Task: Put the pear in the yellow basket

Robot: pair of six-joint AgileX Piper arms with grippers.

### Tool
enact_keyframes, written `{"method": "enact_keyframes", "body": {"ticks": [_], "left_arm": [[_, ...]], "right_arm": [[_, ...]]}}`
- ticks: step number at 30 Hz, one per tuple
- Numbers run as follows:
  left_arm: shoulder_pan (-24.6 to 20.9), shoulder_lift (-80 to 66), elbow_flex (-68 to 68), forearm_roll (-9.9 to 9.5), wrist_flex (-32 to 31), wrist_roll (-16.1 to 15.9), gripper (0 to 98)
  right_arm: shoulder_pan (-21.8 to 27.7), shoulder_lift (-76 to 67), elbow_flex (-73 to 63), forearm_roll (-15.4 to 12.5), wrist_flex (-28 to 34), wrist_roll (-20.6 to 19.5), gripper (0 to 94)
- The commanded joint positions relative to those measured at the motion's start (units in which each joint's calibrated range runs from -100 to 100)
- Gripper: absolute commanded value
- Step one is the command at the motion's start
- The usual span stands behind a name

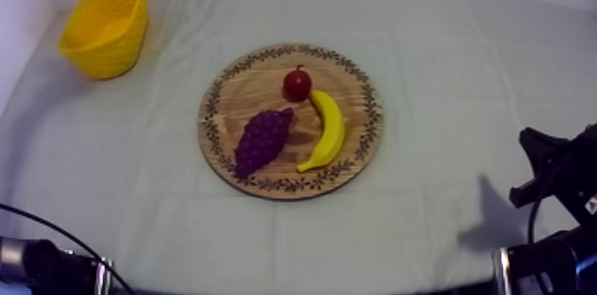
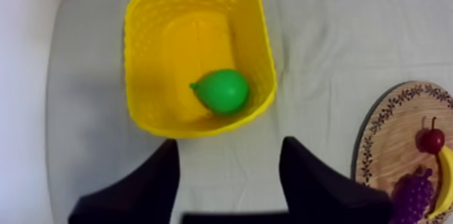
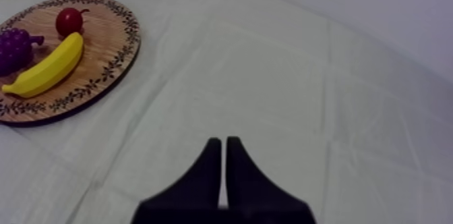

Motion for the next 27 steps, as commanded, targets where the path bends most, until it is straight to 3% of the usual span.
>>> {"method": "enact_keyframes", "body": {"ticks": [1,10,16,27], "left_arm": [[-0.1,-3.8,5.2,0.15,-1.3,-0.2,50.6],[-0.9,-18.3,22.0,2.1,-9.0,-2.6,40.4],[-1.0,-30.6,34.3,3.66,-15.2,-5.3,27.4],[-0.7,-55.9,54.8,3.69,-22.3,-6.5,15.9]], "right_arm": [[0.0,0.0,0.0,0.0,0.0,0.0,0.4],[0.0,0.0,0.0,0.0,0.0,0.0,0.4],[0.0,0.0,0.0,0.0,0.0,0.0,0.4],[0.0,0.0,0.0,0.0,0.0,0.0,0.4]]}}
